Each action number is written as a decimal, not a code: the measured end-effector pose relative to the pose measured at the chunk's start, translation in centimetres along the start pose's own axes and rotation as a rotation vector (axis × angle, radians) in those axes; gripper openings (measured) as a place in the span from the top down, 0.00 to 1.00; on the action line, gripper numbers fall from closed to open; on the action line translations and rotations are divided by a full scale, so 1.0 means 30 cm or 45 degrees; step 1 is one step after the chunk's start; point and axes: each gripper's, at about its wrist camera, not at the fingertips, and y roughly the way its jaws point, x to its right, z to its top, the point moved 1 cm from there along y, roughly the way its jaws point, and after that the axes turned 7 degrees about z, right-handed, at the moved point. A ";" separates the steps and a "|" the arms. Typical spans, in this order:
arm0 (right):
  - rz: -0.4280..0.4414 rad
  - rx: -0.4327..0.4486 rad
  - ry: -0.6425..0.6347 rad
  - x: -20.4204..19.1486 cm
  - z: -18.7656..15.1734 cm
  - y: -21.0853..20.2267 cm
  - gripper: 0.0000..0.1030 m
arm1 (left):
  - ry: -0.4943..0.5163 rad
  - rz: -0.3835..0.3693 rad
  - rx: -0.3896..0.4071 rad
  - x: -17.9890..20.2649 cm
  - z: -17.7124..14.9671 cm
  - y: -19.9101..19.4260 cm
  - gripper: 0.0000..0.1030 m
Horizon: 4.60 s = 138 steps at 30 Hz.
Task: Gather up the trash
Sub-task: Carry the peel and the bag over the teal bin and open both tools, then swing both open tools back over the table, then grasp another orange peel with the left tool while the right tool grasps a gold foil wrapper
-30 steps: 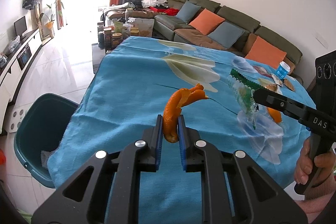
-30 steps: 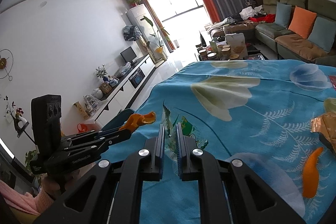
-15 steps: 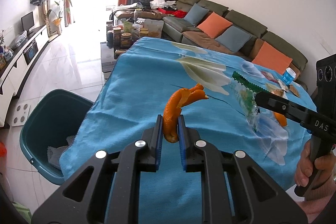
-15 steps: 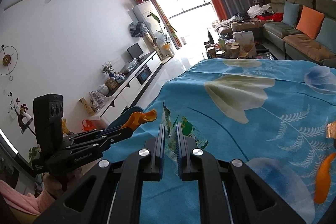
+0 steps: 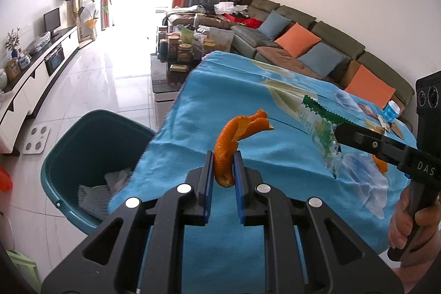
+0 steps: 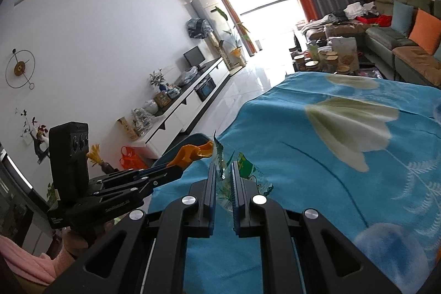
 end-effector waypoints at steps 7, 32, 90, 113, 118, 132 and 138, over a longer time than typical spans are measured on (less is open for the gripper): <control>0.058 -0.054 -0.029 -0.039 0.025 0.075 0.91 | -0.040 0.044 0.011 -0.058 -0.001 -0.013 0.86; 0.259 -0.240 -0.106 -0.175 0.133 0.439 0.91 | -0.267 0.300 -0.024 -0.439 -0.021 0.026 0.86; -0.245 0.008 0.018 0.112 0.024 -0.117 0.50 | 0.106 -0.189 0.079 0.096 -0.011 0.041 0.32; -0.670 0.250 0.421 0.616 -0.161 -0.699 0.49 | 0.592 -0.595 -0.211 0.962 -0.051 0.233 0.38; -0.618 0.223 0.479 0.678 -0.154 -0.680 0.49 | 0.591 -0.607 -0.285 1.037 -0.049 0.281 0.42; -0.475 0.193 0.528 0.711 -0.173 -0.659 0.83 | 0.564 -0.654 -0.406 1.100 -0.063 0.350 0.70; -0.452 0.195 0.494 0.682 -0.172 -0.662 0.94 | 0.534 -0.630 -0.385 1.070 -0.059 0.345 0.73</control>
